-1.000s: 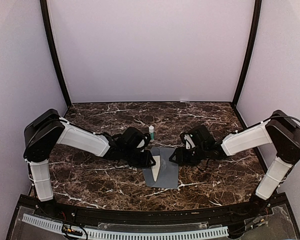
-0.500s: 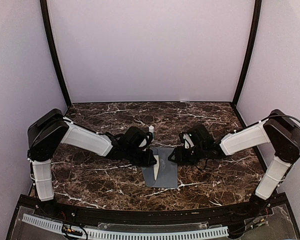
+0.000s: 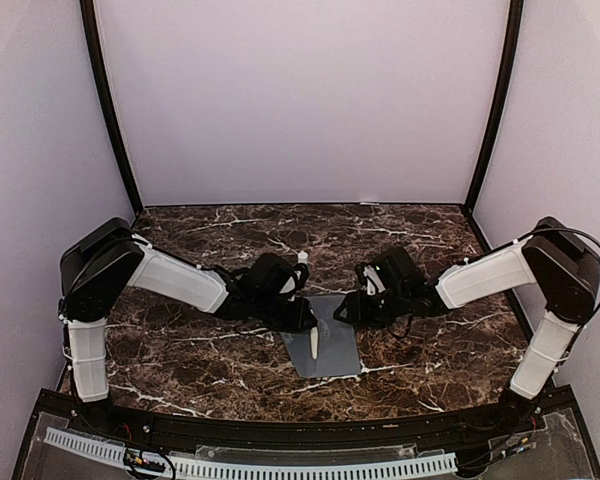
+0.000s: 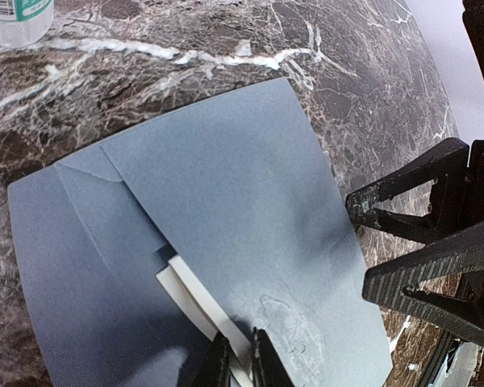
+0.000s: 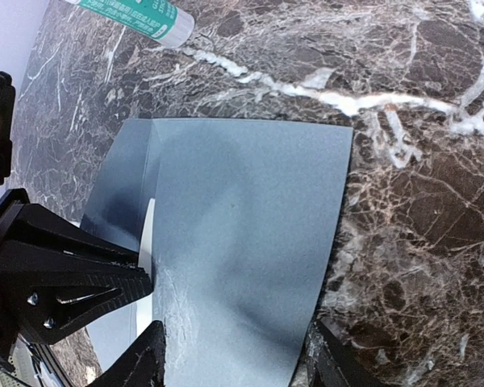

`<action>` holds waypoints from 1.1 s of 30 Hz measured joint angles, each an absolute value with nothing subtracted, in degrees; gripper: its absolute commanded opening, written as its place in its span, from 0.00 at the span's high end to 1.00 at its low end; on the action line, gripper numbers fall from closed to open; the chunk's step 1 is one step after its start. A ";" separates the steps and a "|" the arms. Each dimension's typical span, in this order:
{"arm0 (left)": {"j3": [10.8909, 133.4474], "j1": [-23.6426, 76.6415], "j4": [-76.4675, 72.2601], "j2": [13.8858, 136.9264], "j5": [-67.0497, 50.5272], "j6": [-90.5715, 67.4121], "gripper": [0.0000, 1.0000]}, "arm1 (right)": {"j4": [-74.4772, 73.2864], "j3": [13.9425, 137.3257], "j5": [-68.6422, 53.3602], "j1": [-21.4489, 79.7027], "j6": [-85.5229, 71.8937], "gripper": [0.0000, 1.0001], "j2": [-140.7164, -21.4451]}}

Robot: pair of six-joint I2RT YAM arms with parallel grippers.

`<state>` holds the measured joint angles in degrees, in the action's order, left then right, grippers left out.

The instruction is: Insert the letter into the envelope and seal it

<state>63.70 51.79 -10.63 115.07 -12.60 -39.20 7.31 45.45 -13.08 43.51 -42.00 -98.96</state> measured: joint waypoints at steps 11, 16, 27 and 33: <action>63.77 51.66 -10.59 114.96 -12.99 -38.89 0.79 | 7.27 45.54 -12.80 43.59 -41.95 0.42 -98.89; 63.77 51.94 -8.99 114.02 -12.51 -38.04 0.72 | 5.45 45.15 -12.51 44.53 -41.98 0.40 -97.49; 61.54 53.91 -5.54 110.87 -11.27 -37.93 0.69 | 3.14 37.76 -12.16 45.04 -43.66 0.39 -88.82; 58.85 55.40 -4.40 108.40 -11.18 -39.57 0.68 | 2.94 35.22 -12.38 46.44 -45.17 0.40 -87.18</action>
